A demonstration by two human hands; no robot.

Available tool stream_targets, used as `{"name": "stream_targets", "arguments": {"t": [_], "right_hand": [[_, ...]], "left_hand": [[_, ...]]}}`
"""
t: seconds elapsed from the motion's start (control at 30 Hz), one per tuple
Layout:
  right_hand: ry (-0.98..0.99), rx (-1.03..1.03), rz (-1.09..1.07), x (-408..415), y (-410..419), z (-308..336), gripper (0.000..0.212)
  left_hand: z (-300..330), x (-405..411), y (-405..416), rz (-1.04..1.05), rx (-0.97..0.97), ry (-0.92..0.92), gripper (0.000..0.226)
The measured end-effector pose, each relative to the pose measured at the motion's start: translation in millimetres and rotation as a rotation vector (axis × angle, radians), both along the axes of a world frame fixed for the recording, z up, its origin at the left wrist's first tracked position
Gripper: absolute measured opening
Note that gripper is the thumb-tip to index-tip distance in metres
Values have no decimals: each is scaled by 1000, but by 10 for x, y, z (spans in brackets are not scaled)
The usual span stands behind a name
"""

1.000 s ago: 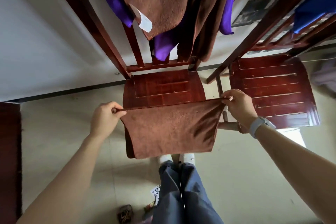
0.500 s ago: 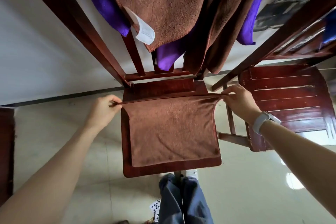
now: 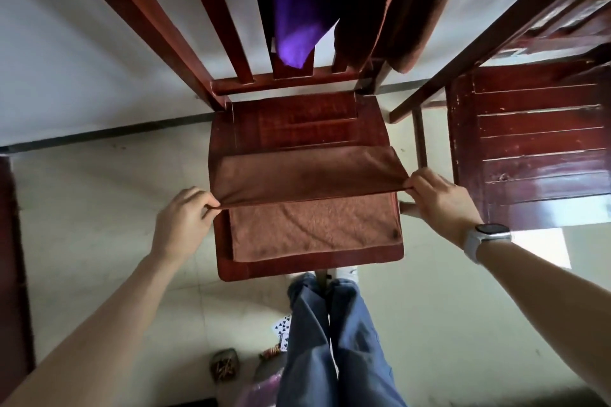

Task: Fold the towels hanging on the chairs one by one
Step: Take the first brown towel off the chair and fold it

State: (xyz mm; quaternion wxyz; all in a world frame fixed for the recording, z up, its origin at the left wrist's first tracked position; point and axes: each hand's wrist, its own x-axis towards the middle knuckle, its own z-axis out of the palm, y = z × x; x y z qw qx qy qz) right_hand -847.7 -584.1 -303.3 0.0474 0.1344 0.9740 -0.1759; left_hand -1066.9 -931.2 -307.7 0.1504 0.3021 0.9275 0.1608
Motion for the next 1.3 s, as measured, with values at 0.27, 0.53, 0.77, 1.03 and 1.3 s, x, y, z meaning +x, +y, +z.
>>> {"name": "stream_targets", "arguments": {"t": [0.27,0.53,0.77,1.03,1.3], "right_hand": [[-23,32,21,521,-245,-273,22],[-27,107,67,797,-363,-567,14],[-88,83,29,943,-462,-752,28],[-97,190,19,1005,-568,-916,22],[-91,211,-48,843,-758,-780,22]], "left_hand": [[-287,590,-292,-82,3,29,20],[-579,954,-438,-125,-13,18,12],[-811,1038,-547,-140,-37,49,20],[-850,1065,-474,-32,-80,106,4],[-632,1073,-376,-1,77,163,9]]}}
